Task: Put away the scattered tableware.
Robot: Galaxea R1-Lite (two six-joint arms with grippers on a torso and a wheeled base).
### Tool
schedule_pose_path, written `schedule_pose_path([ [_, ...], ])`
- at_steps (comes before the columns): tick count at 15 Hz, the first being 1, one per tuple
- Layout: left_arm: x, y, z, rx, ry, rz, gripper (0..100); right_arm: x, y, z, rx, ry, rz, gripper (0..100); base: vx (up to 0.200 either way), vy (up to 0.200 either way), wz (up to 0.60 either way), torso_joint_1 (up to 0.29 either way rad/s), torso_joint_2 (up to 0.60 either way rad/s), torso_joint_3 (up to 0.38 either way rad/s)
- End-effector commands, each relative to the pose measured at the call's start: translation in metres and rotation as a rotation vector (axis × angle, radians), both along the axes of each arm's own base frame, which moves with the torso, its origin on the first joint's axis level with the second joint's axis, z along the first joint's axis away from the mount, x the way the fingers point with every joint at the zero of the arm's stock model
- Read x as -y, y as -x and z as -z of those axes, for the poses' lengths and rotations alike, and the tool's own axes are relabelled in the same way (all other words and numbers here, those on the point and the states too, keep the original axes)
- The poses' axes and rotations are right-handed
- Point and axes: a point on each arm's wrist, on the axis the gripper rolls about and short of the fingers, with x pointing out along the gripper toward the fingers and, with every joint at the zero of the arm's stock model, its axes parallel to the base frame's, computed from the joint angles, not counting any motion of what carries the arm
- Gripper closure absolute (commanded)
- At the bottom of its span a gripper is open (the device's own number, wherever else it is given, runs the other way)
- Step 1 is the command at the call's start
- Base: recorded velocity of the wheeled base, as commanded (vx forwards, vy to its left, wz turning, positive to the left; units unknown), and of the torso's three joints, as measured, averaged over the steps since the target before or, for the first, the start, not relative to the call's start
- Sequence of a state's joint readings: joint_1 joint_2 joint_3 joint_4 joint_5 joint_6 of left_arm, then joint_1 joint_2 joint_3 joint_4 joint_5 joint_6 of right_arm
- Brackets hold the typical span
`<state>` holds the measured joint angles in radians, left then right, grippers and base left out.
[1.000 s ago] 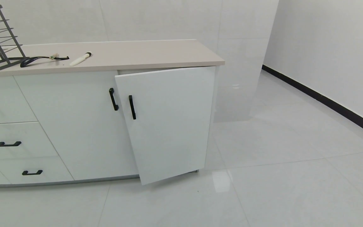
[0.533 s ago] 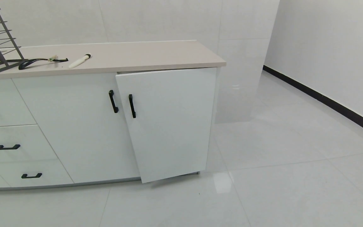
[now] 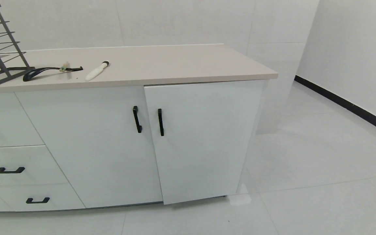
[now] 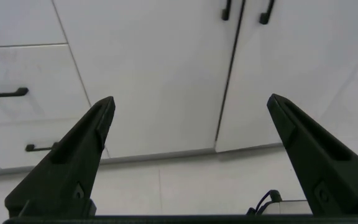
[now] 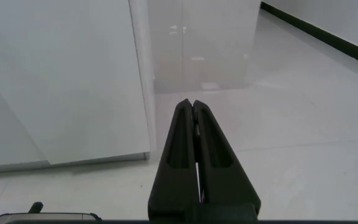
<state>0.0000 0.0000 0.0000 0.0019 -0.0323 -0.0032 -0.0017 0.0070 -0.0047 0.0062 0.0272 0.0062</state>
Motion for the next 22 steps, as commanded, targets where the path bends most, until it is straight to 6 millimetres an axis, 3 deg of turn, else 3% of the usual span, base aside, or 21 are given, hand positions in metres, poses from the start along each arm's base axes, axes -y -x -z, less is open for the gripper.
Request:
schedule_pose_path([
  [1,0.0000,0.0000,0.0000,0.000,0.000,0.000,0,0.0000,-0.0004,-0.0001,-0.005,0.000,-0.001,100,0.200,0.200,0.60,-0.007,0.00,0.002],
  [3,0.0000,0.0000,0.0000,0.000,0.000,0.000,0,0.0000,-0.0004,-0.0001,-0.005,0.000,-0.001,100,0.200,0.200,0.60,0.007,0.00,0.002],
  [7,0.0000,0.0000,0.0000,0.000,0.000,0.000,0,0.0000,-0.0005,-0.0001,-0.007,0.000,-0.001,100,0.200,0.200,0.00,0.001,0.00,0.005],
  [13,-0.0001,0.0000,0.0000,0.000,-0.002,-0.003,0,0.0000,-0.0005,-0.0001,-0.007,0.000,-0.001,100,0.000,0.200,0.00,0.005,0.00,0.000],
  [17,0.0000,0.0000,0.0000,0.000,0.001,-0.002,0,0.0000,-0.0005,-0.0001,-0.007,0.000,-0.001,100,-0.200,0.050,0.00,0.001,0.00,0.004],
  [22,0.0000,0.0000,0.0000,0.000,0.001,-0.002,0,0.0000,-0.0004,-0.0001,-0.005,0.000,-0.001,100,0.000,0.200,0.12,0.000,0.00,0.003],
])
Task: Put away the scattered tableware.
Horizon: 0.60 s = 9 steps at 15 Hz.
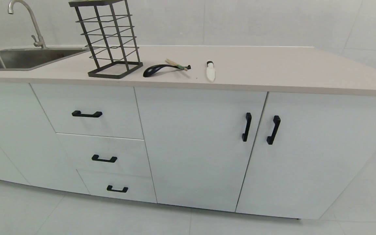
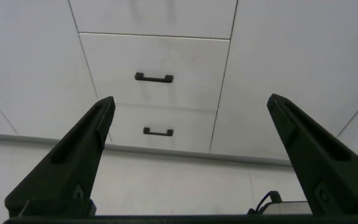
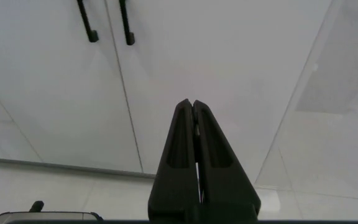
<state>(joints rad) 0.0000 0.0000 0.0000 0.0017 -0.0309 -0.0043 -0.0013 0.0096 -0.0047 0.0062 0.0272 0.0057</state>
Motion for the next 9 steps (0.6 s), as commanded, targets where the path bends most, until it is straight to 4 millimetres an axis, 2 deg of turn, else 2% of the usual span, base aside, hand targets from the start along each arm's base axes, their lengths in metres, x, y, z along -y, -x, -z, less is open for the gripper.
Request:
schedule_pose_path([
  [1,0.0000,0.0000,0.0000,0.000,0.000,0.000,0,0.0000,-0.0003,-0.0001,-0.004,0.000,0.000,100,0.000,0.200,0.60,-0.002,0.00,0.002],
  [4,0.0000,0.0000,0.0000,0.000,0.000,0.000,0,0.0000,-0.0003,-0.0001,-0.004,0.000,0.000,100,0.200,0.200,0.60,0.001,0.00,-0.001],
  [7,0.0000,0.0000,0.0000,0.000,0.000,0.000,0,0.0000,-0.0003,-0.0001,-0.004,0.000,0.000,100,0.000,0.200,0.60,0.002,0.00,0.002],
  [8,0.0000,0.0000,0.0000,0.000,0.000,0.000,0,0.0000,-0.0003,-0.0001,-0.004,0.000,0.000,100,0.000,0.000,0.60,-0.002,0.01,0.002],
  [9,0.0000,0.0000,0.0000,0.000,0.000,0.000,0,0.0000,-0.0003,-0.0001,-0.004,0.000,0.000,100,0.000,0.000,0.00,0.000,0.00,0.000],
])
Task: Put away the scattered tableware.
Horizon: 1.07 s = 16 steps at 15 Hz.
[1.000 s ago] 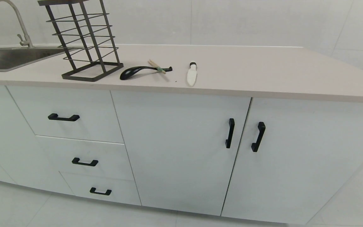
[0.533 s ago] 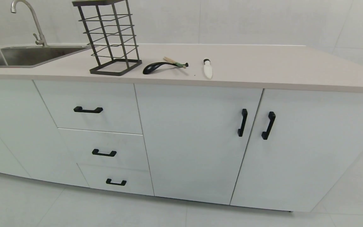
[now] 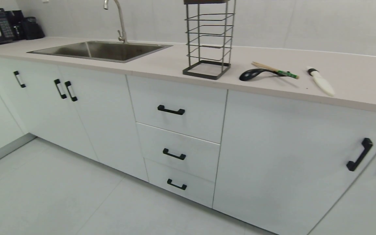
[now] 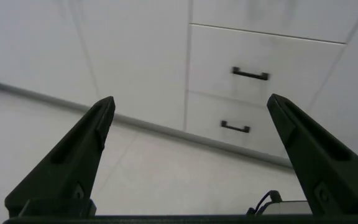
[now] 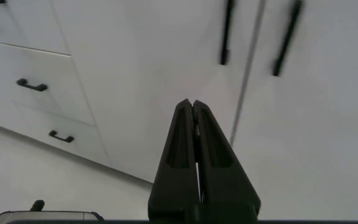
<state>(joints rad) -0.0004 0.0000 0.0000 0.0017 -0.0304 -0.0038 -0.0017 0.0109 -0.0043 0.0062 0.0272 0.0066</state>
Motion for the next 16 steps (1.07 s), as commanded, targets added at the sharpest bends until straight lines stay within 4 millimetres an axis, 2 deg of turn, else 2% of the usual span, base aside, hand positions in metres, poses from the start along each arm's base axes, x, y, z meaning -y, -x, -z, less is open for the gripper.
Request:
schedule_pose_path([
  [1,0.0000,0.0000,0.0000,0.000,0.001,0.000,0,0.0000,-0.0002,-0.0002,-0.003,-0.001,-0.001,100,0.000,0.000,0.00,0.000,0.00,0.000],
  [3,0.0000,0.0000,0.0000,0.000,0.001,0.000,0,0.0000,-0.0002,-0.0002,-0.003,-0.001,-0.001,100,0.000,0.000,0.00,0.000,0.00,0.000],
  [7,0.0000,0.0000,-0.0002,0.002,0.002,0.000,0,0.0000,-0.0002,-0.0002,-0.003,0.000,-0.001,100,0.200,0.000,0.00,-0.002,0.00,0.001],
  [10,0.0001,0.0000,-0.0002,0.002,0.004,0.003,0,0.0000,-0.0002,-0.0002,-0.003,-0.001,-0.001,100,0.000,0.000,0.00,0.000,0.00,0.000],
  [13,0.0001,0.0000,-0.0002,0.001,0.010,0.004,0,0.0000,-0.0002,-0.0002,-0.003,-0.001,0.001,100,0.000,0.000,-0.60,0.001,0.01,0.007],
  [16,0.0001,0.0000,-0.0002,0.002,0.004,0.003,0,0.0000,-0.0002,-0.0002,-0.003,0.000,0.001,100,0.000,0.000,0.00,0.000,0.00,0.000],
])
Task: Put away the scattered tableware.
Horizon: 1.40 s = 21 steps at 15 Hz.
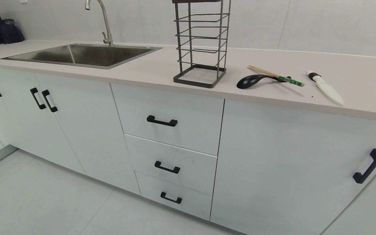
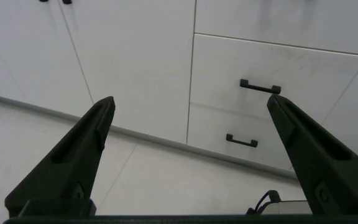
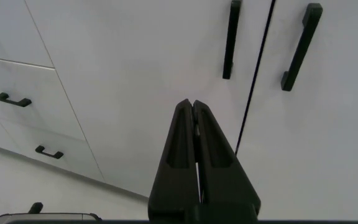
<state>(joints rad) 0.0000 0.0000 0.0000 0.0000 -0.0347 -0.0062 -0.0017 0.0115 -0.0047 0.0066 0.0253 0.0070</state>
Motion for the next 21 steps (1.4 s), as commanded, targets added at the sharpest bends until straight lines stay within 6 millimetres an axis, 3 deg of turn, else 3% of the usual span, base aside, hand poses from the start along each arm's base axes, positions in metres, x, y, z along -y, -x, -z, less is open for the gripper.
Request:
schedule_pose_path([
  [1,0.000,0.000,0.000,0.000,-0.002,-0.001,0,0.000,0.000,0.000,-0.002,0.001,-0.001,100,0.000,0.000,0.00,0.000,0.00,0.000],
  [11,0.001,0.000,-0.002,0.022,-0.003,0.033,0,0.000,0.000,0.000,-0.002,-0.001,-0.004,100,0.000,0.000,0.00,0.000,0.00,0.000],
  [12,0.002,0.010,-0.041,0.270,-0.005,0.056,0,0.000,0.000,0.000,-0.002,-0.001,-0.002,100,0.000,0.000,0.00,0.000,0.00,0.000],
  [13,0.003,0.013,-0.060,0.292,-0.029,0.081,0,0.000,0.000,0.000,-0.002,-0.001,-0.002,100,0.000,0.000,0.00,0.000,0.00,0.000],
  [18,0.007,-0.001,-0.067,0.148,-0.068,0.284,0,0.000,0.000,0.000,-0.002,-0.001,-0.002,100,0.000,0.000,0.00,0.000,0.00,0.000],
  [21,0.008,-0.007,-0.093,0.141,-0.067,0.316,0,0.000,0.000,0.000,-0.002,-0.001,-0.002,100,0.000,0.000,0.00,0.000,0.00,0.000],
])
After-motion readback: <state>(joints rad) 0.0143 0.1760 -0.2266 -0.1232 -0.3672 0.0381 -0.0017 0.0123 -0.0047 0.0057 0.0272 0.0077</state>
